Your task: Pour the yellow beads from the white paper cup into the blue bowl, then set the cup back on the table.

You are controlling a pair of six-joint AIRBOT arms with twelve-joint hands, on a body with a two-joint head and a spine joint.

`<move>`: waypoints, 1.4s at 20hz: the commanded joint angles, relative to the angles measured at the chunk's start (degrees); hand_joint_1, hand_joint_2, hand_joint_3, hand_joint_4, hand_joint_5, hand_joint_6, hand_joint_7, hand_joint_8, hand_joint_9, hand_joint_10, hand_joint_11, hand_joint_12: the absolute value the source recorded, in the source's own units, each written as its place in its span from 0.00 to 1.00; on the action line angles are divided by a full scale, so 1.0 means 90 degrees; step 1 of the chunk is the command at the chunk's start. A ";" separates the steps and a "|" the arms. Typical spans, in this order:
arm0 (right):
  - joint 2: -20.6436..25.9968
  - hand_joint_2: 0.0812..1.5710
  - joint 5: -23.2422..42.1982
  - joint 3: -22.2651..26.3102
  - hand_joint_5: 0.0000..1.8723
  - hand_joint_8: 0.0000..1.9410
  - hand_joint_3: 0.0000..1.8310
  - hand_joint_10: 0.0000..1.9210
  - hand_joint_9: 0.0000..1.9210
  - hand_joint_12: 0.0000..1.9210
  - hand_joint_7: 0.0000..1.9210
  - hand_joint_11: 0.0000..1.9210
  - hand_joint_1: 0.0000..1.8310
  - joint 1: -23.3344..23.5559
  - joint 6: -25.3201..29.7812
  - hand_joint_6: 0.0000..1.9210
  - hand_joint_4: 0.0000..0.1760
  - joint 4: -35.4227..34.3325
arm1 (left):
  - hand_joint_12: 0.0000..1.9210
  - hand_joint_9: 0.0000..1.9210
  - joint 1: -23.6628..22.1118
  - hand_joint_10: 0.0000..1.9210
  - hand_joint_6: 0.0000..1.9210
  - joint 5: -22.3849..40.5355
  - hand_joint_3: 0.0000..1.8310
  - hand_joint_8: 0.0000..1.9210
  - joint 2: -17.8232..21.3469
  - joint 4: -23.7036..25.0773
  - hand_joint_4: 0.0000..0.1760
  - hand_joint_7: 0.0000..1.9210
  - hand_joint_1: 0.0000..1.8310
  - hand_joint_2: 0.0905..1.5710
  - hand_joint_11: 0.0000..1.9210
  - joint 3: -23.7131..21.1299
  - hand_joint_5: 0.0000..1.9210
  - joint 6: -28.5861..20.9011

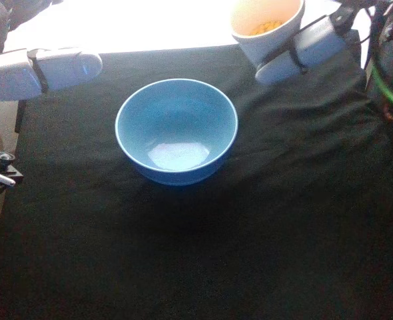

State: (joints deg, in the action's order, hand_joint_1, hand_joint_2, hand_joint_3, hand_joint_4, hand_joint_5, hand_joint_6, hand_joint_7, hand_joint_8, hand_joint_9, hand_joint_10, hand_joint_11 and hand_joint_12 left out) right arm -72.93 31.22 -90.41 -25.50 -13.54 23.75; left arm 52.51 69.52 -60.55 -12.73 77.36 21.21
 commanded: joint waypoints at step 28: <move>-0.0321 0.69 -0.0567 0.0160 0.56 0.62 0.00 0.61 0.54 0.90 0.52 0.48 0.69 0.0794 0.0042 0.31 0.00 0.2133 | 0.14 0.18 -0.0252 0.00 0.00 0.0516 0.00 0.00 -0.0050 0.0168 0.00 0.18 0.38 0.43 0.12 0.0084 0.13 -0.0088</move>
State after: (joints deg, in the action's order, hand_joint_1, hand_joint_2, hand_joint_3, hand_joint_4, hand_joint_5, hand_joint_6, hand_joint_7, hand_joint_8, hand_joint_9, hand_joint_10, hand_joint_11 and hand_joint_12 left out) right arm -75.83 21.85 -89.23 -19.53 -13.26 44.69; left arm 50.98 67.44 -60.93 -10.33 77.80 21.12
